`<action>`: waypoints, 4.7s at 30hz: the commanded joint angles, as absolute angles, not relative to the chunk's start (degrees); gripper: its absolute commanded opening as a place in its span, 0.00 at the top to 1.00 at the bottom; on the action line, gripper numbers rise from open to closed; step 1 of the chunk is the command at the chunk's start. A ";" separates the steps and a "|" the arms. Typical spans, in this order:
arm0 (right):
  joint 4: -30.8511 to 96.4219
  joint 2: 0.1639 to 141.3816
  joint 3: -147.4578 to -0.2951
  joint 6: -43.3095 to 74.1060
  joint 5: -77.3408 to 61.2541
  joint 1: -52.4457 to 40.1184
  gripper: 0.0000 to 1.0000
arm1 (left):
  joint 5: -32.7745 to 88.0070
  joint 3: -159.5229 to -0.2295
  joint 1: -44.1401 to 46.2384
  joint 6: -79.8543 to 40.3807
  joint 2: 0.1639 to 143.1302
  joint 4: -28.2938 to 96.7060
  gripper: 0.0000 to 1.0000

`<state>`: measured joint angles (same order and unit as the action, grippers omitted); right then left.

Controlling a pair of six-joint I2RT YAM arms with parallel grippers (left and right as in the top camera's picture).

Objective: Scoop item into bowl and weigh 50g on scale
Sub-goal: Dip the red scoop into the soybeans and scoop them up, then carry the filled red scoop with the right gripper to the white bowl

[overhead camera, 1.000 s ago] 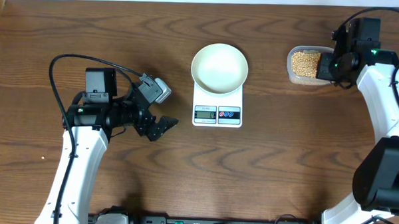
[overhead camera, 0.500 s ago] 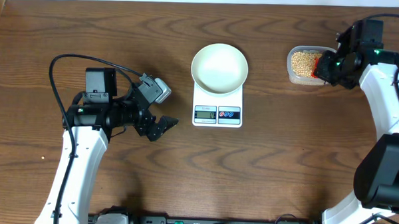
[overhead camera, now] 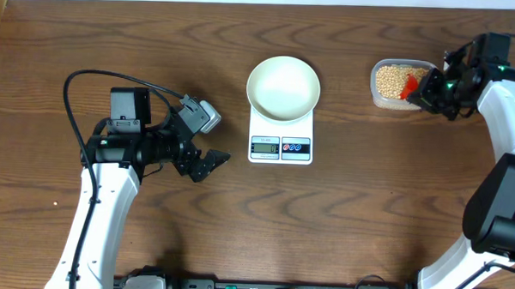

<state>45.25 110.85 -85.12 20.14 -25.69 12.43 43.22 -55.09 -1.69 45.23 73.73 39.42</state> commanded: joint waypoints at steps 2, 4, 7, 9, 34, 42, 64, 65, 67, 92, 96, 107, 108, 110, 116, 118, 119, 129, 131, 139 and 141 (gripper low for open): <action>44.58 113.93 -84.53 21.21 -28.01 13.21 0.99 | 44.14 -54.98 -1.52 45.19 73.63 39.59 0.02; 44.21 113.93 -84.53 21.17 -30.00 13.74 0.99 | 44.14 -54.98 -1.52 45.19 73.65 39.59 0.02; 43.94 113.93 -84.53 20.97 -33.01 14.70 0.99 | 44.14 -54.98 -1.52 45.19 73.65 39.59 0.02; 43.90 113.93 -84.53 20.67 -34.96 15.42 0.99 | 44.14 -54.98 -1.52 45.19 73.65 39.62 0.02; 46.13 113.93 -84.53 12.93 -48.93 22.76 0.99 | 44.14 -54.98 -1.52 45.19 73.65 39.59 0.02; 46.11 113.93 -84.53 11.18 -53.80 25.19 0.99 | 44.14 -54.98 -1.52 45.19 73.65 39.59 0.02; 46.48 113.93 -84.53 7.53 -65.17 27.83 0.99 | 44.14 -54.98 -1.52 45.19 73.65 39.59 0.02; 46.39 113.93 -84.53 7.33 -65.82 27.83 0.99 | 44.14 -54.98 -1.52 45.19 73.65 39.59 0.02; 45.84 113.93 -84.53 6.98 -67.77 27.83 0.99 | 44.14 -54.98 -1.52 45.19 73.65 39.59 0.02; 33.41 113.93 -84.53 15.73 -81.28 23.20 0.99 | 44.14 -54.98 -1.52 45.19 73.65 39.59 0.02; 30.33 113.93 -84.53 17.85 -81.62 19.75 0.99 | 44.14 -54.98 -1.52 45.19 73.63 39.59 0.02; 25.71 113.93 -84.53 20.78 -79.48 9.65 0.99 | 44.14 -54.98 -1.52 45.19 73.65 39.59 0.02; 25.71 113.93 -84.53 20.78 -78.72 8.75 0.99 | 44.14 -54.98 -1.52 45.19 73.65 39.59 0.02; 25.71 113.93 -84.53 20.78 -77.14 6.83 0.99 | 44.14 -54.98 -1.52 45.19 73.65 39.59 0.02; 25.85 113.93 -84.53 19.77 -72.77 1.58 0.99 | 44.14 -54.98 -1.52 45.19 73.63 39.59 0.02; 25.98 113.91 -84.53 18.92 -71.92 0.05 0.99 | 44.14 -54.98 -1.52 45.19 73.65 39.59 0.02; 26.00 113.91 -84.53 18.37 -71.92 -0.45 0.99 | 44.14 -54.98 -1.52 45.19 73.63 39.59 0.02; 31.75 112.20 -84.55 12.03 -65.93 -2.70 0.99 | 44.14 -54.98 -1.52 45.19 73.65 39.59 0.02; 34.30 110.69 -84.55 9.72 -63.35 -3.01 0.99 | 44.14 -54.98 -1.52 45.19 73.65 39.59 0.02; 36.03 106.80 -84.55 7.62 -62.96 -3.11 0.99 | 44.14 -54.98 -1.52 45.19 73.65 39.59 0.02; 36.36 106.80 -84.55 7.60 -63.18 -3.51 0.99 | 44.14 -54.98 -1.52 45.19 73.65 39.59 0.02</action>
<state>36.03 108.40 -84.55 9.56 -62.43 -2.76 43.22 -55.09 -1.69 45.23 73.73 39.42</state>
